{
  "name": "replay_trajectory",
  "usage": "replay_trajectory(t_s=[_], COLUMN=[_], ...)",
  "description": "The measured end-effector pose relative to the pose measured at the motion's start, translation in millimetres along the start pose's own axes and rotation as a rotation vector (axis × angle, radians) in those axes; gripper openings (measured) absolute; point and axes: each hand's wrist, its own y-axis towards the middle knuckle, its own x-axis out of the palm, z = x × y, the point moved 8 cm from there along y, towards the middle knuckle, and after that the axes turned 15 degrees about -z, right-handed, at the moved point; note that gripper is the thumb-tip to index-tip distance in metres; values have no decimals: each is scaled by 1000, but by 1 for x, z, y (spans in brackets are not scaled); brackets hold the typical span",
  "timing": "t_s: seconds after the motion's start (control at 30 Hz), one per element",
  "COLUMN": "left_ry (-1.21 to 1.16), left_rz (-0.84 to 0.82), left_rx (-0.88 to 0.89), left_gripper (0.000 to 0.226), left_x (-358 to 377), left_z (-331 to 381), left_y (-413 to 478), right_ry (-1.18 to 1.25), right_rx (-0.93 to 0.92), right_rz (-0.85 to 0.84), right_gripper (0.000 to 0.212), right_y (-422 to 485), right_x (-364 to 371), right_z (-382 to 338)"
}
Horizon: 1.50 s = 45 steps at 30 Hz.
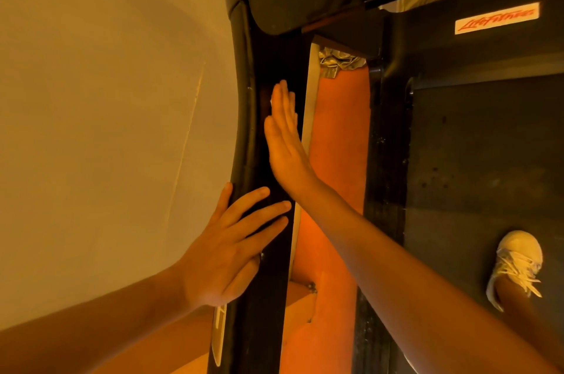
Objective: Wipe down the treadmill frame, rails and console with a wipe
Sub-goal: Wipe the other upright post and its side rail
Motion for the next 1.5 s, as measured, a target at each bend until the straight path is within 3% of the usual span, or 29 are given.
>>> replay_trajectory(t_s=[0.13, 0.33, 0.53, 0.73, 0.9, 1.13, 1.37, 1.5], left_ry=[-12, -30, -48, -47, -49, -38, -45, -43], left_rz=[1, 12, 14, 23, 22, 15, 3, 5], left_rx=[0, 20, 24, 30, 28, 26, 16, 16], left_gripper=[55, 52, 50, 49, 49, 49, 49, 49], left_x=[1, 0, -1, -2, -1, 0, 1, 0], left_z=[-2, -1, -2, -3, -4, -3, -3, -3], left_y=[0, -1, -2, -2, -2, -2, -2, -2], right_ry=[-22, 16, 52, -25, -5, -53, -81, -50], right_rx=[-136, -34, -167, -118, -247, -29, -205, -57], right_rz=[-81, -85, -135, -118, -112, -70, -83, -54], right_gripper=[52, 51, 52, 54, 54, 53, 56, 55], right_y=[-6, -17, -23, -22, -12, -16, -15, -25], right_x=[3, 9, 10, 9, 8, 4, 9, 3], right_z=[-9, -2, -27, -14, -42, 13, -22, 35])
